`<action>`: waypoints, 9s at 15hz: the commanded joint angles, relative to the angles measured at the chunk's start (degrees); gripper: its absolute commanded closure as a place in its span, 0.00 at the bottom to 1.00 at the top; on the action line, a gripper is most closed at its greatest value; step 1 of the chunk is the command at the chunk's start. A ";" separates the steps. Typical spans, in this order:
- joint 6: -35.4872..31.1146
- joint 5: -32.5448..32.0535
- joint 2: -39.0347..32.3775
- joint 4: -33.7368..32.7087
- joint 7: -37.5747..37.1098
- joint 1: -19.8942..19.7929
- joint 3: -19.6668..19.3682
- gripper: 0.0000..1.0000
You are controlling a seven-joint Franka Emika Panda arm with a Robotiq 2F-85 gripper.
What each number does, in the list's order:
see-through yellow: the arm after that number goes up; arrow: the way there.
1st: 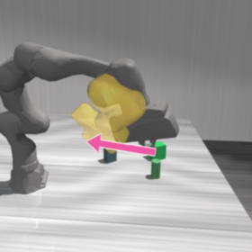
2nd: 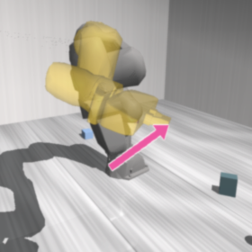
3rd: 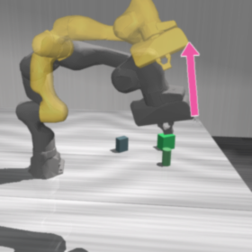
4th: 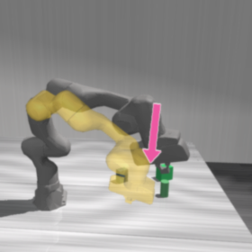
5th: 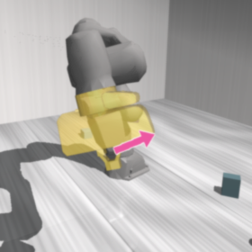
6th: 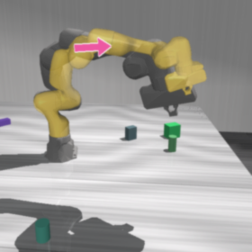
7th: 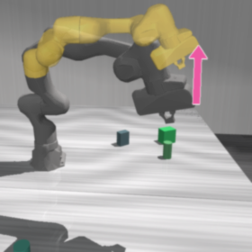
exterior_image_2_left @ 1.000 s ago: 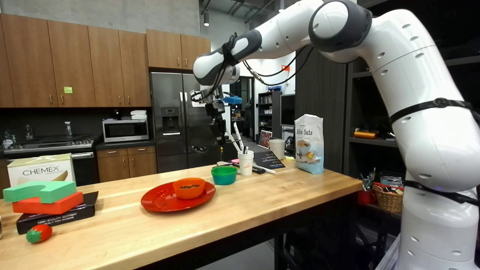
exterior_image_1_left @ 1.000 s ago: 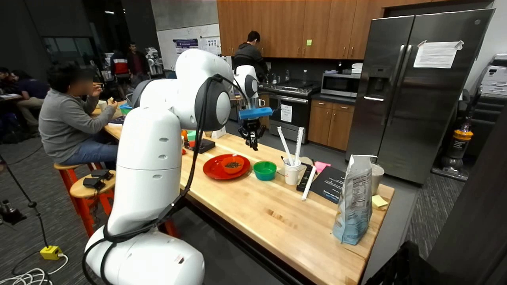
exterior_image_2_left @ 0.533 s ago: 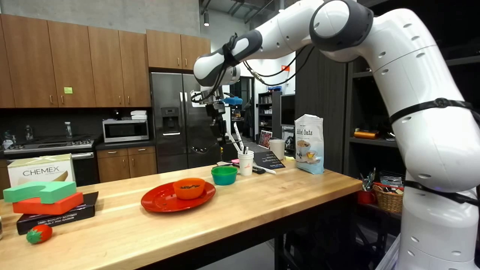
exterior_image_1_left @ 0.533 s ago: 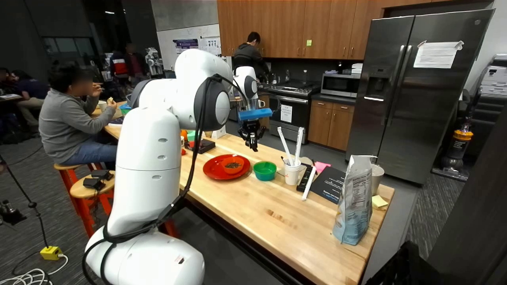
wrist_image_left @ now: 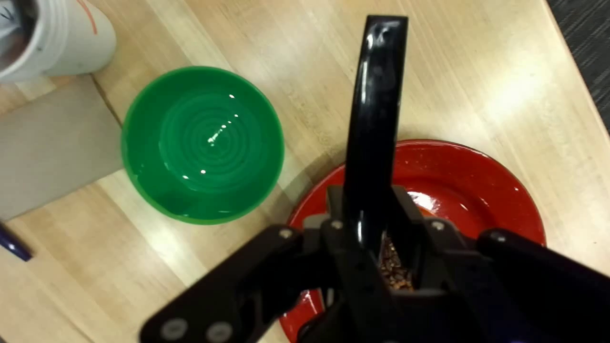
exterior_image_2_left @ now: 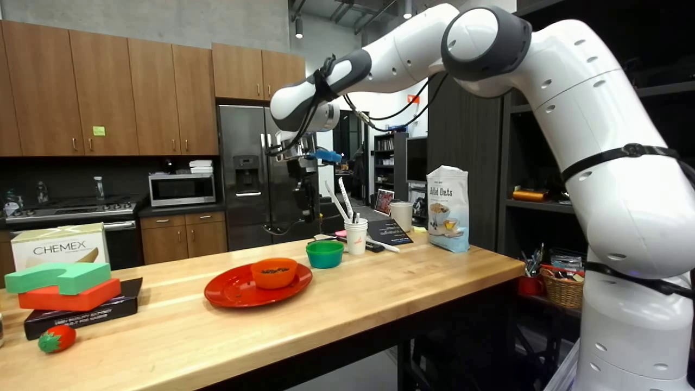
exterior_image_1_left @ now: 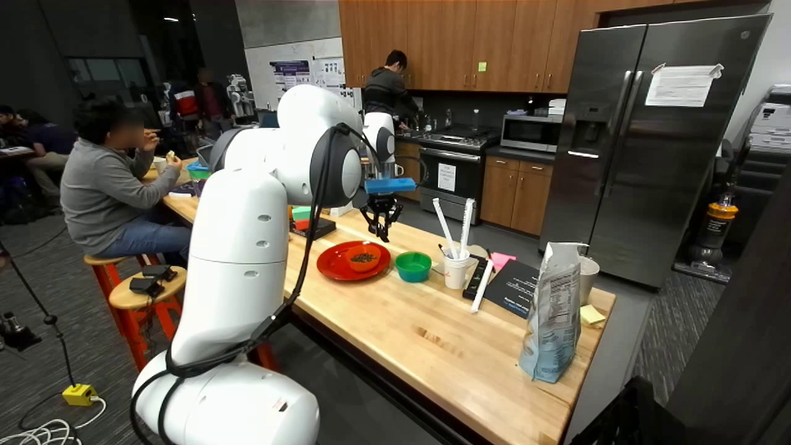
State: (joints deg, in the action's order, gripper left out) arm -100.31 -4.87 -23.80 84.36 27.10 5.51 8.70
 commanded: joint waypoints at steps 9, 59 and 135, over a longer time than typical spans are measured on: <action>6.38 -2.53 -4.30 -3.36 -0.28 2.24 0.78 0.94; 37.43 -50.70 -11.69 -10.81 -9.82 17.00 -0.31 0.75; 2.83 -36.49 -18.98 -7.72 1.52 14.67 3.10 0.94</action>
State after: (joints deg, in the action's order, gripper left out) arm -98.79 -42.81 -45.03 73.86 29.99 19.68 12.82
